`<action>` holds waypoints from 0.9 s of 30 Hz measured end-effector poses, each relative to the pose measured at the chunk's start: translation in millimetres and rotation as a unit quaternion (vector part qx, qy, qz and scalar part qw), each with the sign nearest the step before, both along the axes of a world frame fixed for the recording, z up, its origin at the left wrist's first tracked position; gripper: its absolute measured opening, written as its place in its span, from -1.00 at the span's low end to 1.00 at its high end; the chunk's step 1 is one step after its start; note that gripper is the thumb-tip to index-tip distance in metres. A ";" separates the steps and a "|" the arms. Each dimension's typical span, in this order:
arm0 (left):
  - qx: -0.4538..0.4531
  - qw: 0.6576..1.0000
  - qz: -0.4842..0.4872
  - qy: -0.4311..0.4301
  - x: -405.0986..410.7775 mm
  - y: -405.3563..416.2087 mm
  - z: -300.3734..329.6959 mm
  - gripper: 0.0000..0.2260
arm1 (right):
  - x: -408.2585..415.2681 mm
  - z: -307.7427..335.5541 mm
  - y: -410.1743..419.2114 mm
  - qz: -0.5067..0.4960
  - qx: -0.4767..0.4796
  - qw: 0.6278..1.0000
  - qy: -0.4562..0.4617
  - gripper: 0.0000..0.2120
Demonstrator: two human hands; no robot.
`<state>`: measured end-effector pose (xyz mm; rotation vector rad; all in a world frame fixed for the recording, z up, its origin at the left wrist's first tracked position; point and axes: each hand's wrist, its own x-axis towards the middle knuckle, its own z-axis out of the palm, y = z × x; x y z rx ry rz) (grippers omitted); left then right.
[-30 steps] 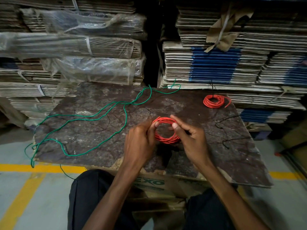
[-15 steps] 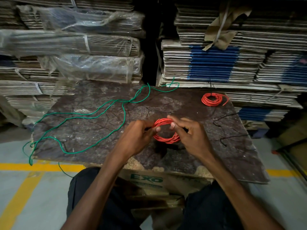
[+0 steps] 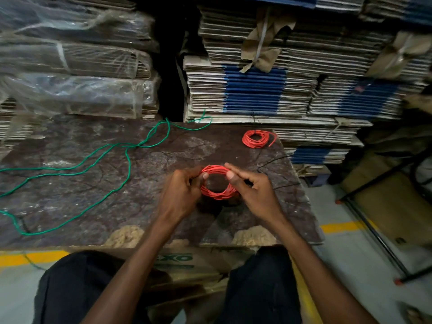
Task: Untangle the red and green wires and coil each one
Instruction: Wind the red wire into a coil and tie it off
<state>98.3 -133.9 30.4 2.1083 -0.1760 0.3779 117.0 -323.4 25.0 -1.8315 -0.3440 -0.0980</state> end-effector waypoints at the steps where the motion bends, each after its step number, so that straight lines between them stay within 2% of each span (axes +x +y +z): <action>1: 0.014 1.000 0.009 -0.006 2.5 -1.9 -1.2 -0.76 | 3.5 3.0 -7.2 -0.009 0.016 0.999 0.028 -0.76; 5: 0.035 0.999 0.026 -0.015 8.3 -3.1 -3.9 -0.72 | 29.4 8.5 -51.1 -0.115 -0.021 0.993 0.032 -0.87; 8: 0.048 0.998 0.019 -0.032 6.9 -2.3 -5.4 -0.74 | 42.6 10.1 -87.1 -0.152 -0.132 0.980 -0.002 -0.90; 12: 0.065 0.997 0.020 -0.049 5.5 -0.7 -7.3 -0.69 | 33.4 7.5 -107.9 -0.119 -0.307 0.944 -0.011 -0.86; 14: 0.078 0.995 0.023 -0.059 4.3 -1.3 -7.1 -0.71 | 24.2 4.0 -108.0 -0.075 -0.361 0.929 -0.024 -0.83; 17: 0.084 0.994 0.021 -0.061 2.3 -4.2 -5.7 -0.73 | 17.5 -1.0 -106.2 -0.043 -0.396 0.916 -0.056 -0.82; 23: 0.072 0.996 0.008 -0.049 1.6 -4.6 -6.7 -0.71 | 15.7 -1.2 -99.6 -0.065 -0.456 0.880 -0.116 -0.92; 25: 0.069 0.996 0.008 -0.058 0.3 -3.3 -5.5 -0.72 | 15.3 2.4 -95.3 -0.076 -0.441 0.885 -0.132 -0.93; 27: 0.070 0.996 0.001 -0.063 -1.4 -1.9 -3.7 -0.73 | 15.6 8.8 -90.6 -0.087 -0.385 0.909 -0.136 -0.89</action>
